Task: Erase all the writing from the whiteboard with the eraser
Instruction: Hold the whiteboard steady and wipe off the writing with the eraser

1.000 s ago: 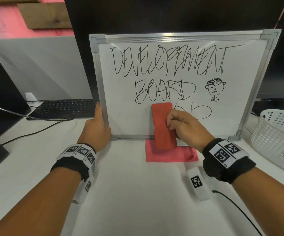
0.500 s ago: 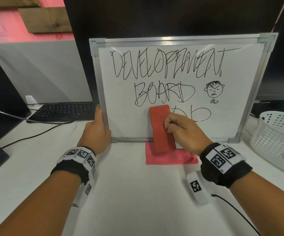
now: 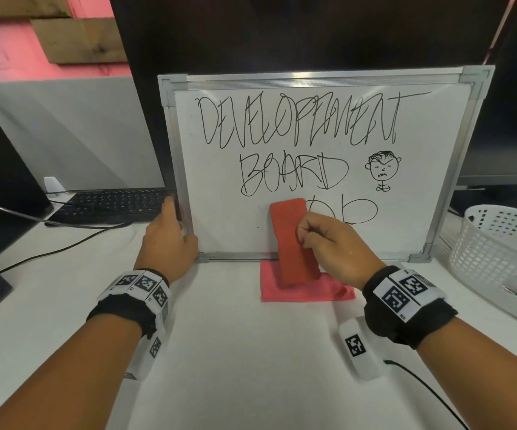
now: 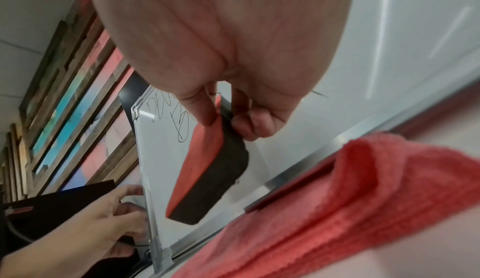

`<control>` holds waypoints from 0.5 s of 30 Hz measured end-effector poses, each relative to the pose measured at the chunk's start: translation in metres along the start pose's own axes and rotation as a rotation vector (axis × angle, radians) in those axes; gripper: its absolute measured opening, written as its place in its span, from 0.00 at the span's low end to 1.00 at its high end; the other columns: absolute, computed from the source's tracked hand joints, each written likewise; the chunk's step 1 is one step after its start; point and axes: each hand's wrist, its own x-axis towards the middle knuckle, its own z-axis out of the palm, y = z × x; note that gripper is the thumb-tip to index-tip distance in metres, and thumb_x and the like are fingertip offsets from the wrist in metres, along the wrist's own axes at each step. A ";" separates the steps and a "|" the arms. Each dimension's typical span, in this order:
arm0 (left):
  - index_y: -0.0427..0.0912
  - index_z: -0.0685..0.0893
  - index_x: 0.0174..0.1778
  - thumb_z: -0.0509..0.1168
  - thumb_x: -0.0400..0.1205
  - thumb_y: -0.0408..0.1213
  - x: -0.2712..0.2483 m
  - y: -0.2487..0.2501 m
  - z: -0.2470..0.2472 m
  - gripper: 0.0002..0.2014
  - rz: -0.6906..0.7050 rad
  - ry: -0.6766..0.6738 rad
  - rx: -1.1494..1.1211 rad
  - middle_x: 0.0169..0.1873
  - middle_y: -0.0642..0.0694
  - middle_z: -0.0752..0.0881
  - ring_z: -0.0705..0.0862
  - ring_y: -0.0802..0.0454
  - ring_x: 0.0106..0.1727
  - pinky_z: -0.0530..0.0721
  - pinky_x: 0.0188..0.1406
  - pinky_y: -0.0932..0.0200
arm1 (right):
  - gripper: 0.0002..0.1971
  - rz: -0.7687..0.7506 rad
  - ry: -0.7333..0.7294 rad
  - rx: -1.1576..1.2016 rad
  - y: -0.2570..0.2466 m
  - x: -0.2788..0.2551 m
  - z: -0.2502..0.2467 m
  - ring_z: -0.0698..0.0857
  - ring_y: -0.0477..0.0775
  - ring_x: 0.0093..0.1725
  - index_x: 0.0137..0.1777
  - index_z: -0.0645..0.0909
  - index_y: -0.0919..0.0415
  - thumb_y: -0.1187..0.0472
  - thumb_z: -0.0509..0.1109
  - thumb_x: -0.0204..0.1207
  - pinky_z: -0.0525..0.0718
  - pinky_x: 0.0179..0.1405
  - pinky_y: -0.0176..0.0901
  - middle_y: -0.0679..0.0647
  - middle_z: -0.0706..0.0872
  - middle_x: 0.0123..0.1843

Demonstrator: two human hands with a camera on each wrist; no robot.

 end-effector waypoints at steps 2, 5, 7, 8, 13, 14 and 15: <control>0.42 0.69 0.72 0.68 0.78 0.32 -0.005 0.010 -0.005 0.27 0.005 0.136 0.025 0.58 0.39 0.79 0.79 0.39 0.56 0.79 0.55 0.45 | 0.08 0.012 0.008 0.022 0.001 -0.001 -0.001 0.73 0.42 0.29 0.39 0.77 0.60 0.70 0.62 0.77 0.72 0.33 0.38 0.40 0.78 0.28; 0.44 0.74 0.55 0.68 0.78 0.34 -0.018 0.032 -0.009 0.13 0.083 0.204 0.059 0.48 0.45 0.79 0.78 0.43 0.46 0.77 0.45 0.49 | 0.08 0.063 -0.086 -0.001 0.004 -0.005 -0.003 0.73 0.40 0.28 0.38 0.77 0.59 0.69 0.62 0.78 0.71 0.34 0.39 0.39 0.77 0.27; 0.46 0.76 0.45 0.68 0.78 0.36 -0.028 0.047 -0.006 0.06 0.147 0.123 0.045 0.34 0.48 0.80 0.79 0.45 0.37 0.81 0.40 0.49 | 0.08 0.076 -0.085 0.021 0.009 -0.008 -0.006 0.72 0.40 0.28 0.39 0.77 0.58 0.69 0.62 0.78 0.71 0.34 0.39 0.40 0.77 0.27; 0.47 0.77 0.42 0.67 0.78 0.37 -0.034 0.055 -0.002 0.04 0.186 0.069 0.029 0.29 0.49 0.79 0.78 0.47 0.33 0.82 0.39 0.48 | 0.08 0.080 -0.076 0.055 0.011 -0.010 -0.009 0.72 0.41 0.28 0.39 0.77 0.58 0.69 0.62 0.78 0.71 0.35 0.41 0.40 0.77 0.28; 0.51 0.80 0.61 0.62 0.84 0.48 -0.053 0.098 0.030 0.12 0.323 -0.196 -0.088 0.35 0.54 0.83 0.82 0.54 0.38 0.86 0.46 0.47 | 0.11 0.050 -0.124 0.131 0.022 -0.020 -0.015 0.74 0.51 0.31 0.42 0.78 0.53 0.71 0.64 0.78 0.75 0.34 0.48 0.44 0.79 0.32; 0.52 0.77 0.68 0.62 0.83 0.50 -0.056 0.108 0.037 0.17 0.326 -0.230 -0.103 0.42 0.53 0.84 0.83 0.53 0.43 0.86 0.50 0.47 | 0.11 0.043 -0.127 0.140 0.023 -0.022 -0.015 0.76 0.52 0.32 0.42 0.77 0.51 0.70 0.66 0.78 0.76 0.35 0.49 0.47 0.80 0.33; 0.54 0.73 0.73 0.63 0.82 0.52 -0.059 0.117 0.043 0.22 0.337 -0.253 -0.110 0.50 0.52 0.83 0.83 0.51 0.48 0.86 0.53 0.47 | 0.12 0.035 -0.123 0.155 0.025 -0.024 -0.015 0.76 0.52 0.32 0.42 0.76 0.51 0.69 0.67 0.79 0.77 0.36 0.49 0.48 0.81 0.34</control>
